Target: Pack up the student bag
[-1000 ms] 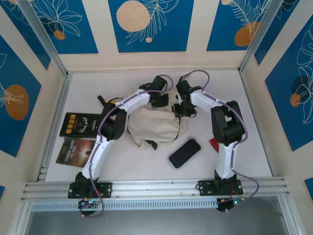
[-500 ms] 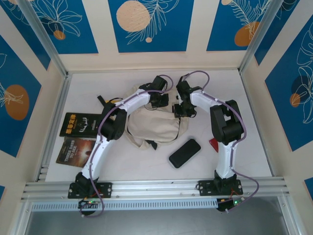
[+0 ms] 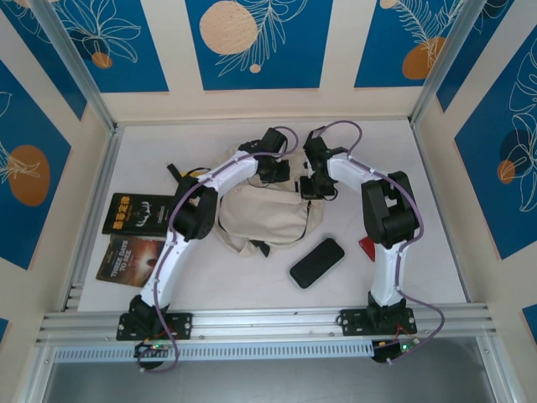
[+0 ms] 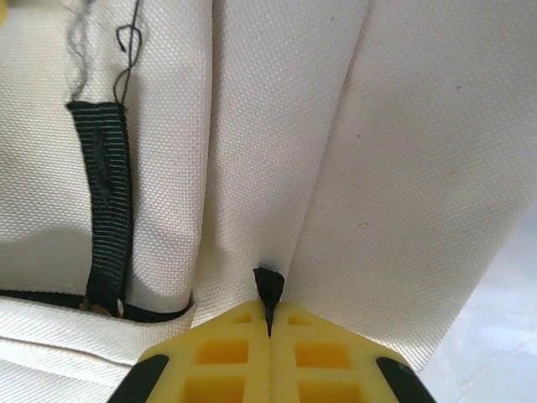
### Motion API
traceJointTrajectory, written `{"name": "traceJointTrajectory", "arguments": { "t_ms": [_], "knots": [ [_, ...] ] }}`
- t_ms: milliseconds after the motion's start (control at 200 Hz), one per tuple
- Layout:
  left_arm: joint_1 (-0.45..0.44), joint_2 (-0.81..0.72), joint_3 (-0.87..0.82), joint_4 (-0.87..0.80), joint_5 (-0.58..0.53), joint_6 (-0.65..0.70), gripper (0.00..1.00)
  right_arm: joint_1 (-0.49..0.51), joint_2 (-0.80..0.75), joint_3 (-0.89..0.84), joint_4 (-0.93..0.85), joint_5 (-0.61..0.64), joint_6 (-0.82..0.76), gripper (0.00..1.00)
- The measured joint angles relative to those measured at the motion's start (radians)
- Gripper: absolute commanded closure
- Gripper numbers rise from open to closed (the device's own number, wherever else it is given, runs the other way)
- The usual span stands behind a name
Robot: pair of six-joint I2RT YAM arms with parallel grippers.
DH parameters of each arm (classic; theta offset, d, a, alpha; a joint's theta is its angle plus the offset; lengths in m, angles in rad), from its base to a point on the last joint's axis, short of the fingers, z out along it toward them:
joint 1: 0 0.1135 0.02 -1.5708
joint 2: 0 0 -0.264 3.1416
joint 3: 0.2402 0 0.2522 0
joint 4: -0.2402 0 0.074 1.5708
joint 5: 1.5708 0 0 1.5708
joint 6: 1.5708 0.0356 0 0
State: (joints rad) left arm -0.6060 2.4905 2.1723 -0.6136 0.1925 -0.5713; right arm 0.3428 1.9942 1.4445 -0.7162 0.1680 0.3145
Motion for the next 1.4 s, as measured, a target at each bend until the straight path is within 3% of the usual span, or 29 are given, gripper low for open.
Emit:
{"name": "traceJointTrajectory", "arguments": {
  "t_ms": [205, 560, 815, 1185, 1400],
  "knots": [
    [-0.006, 0.000, 0.002, 0.077, 0.111, -0.008, 0.79, -0.006, -0.096, -0.067, 0.036, -0.057, 0.011, 1.00],
    [-0.042, 0.061, 0.085, 0.222, 0.208, -0.117, 0.87, -0.036, -0.204, -0.188, 0.109, -0.159, 0.071, 1.00],
    [-0.068, 0.175, 0.172, 0.222, 0.200, -0.165, 1.00, -0.040, -0.205, -0.245, 0.141, -0.214, 0.102, 1.00],
    [-0.087, 0.191, 0.234, 0.141, 0.085, -0.214, 1.00, -0.039, -0.345, -0.401, 0.159, -0.319, 0.131, 1.00],
    [-0.087, 0.206, 0.266, 0.113, 0.071, -0.214, 1.00, 0.037, -0.457, -0.499, 0.147, -0.415, 0.181, 1.00]
  ]
}}
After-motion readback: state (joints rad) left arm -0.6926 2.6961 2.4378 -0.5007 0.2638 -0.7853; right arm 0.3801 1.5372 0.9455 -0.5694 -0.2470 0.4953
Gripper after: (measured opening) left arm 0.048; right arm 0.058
